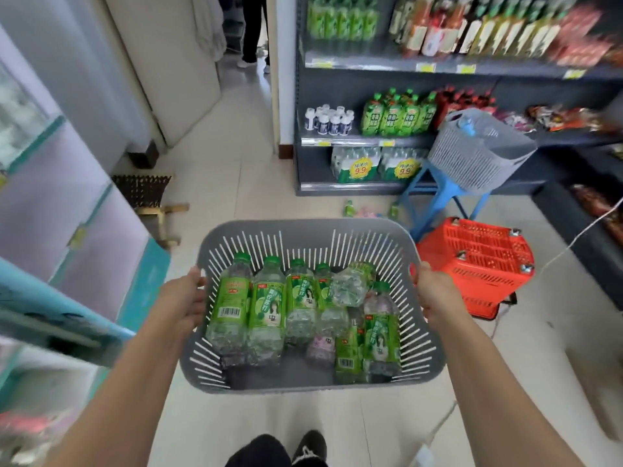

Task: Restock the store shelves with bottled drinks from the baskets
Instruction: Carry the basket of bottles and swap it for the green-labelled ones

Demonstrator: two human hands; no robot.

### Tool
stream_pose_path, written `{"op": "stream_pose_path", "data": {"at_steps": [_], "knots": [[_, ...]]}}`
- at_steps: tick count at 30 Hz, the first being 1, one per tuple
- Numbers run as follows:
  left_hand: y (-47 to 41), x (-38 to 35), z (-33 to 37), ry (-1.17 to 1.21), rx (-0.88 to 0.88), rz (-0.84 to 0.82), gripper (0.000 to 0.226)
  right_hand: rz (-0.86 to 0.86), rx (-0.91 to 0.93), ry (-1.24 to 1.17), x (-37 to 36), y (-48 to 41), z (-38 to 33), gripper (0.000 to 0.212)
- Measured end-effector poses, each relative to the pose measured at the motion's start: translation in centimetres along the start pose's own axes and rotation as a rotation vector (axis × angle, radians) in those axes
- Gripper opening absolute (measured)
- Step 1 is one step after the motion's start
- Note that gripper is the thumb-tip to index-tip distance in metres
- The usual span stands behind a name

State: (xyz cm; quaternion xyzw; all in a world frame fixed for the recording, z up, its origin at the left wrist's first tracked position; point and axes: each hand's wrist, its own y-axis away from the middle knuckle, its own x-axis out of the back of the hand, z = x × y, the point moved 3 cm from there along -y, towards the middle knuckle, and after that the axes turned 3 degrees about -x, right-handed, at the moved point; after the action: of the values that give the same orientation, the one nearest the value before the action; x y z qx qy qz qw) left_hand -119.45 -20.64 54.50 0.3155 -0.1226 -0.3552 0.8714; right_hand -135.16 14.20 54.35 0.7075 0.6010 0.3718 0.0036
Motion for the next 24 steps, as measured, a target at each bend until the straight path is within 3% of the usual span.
{"op": "stream_pose_path", "data": {"at_steps": [17, 24], "knots": [[-18.0, -39.8, 13.7, -0.313, -0.025, -0.297, 0.036, 0.309, -0.281, -0.262, 12.1, -27.2, -8.2, 0.036], [-21.2, -57.4, 14.5, -0.435, -0.032, -0.412, 0.038, 0.405, -0.342, -0.305, 19.6, -38.3, -7.7, 0.029]]}}
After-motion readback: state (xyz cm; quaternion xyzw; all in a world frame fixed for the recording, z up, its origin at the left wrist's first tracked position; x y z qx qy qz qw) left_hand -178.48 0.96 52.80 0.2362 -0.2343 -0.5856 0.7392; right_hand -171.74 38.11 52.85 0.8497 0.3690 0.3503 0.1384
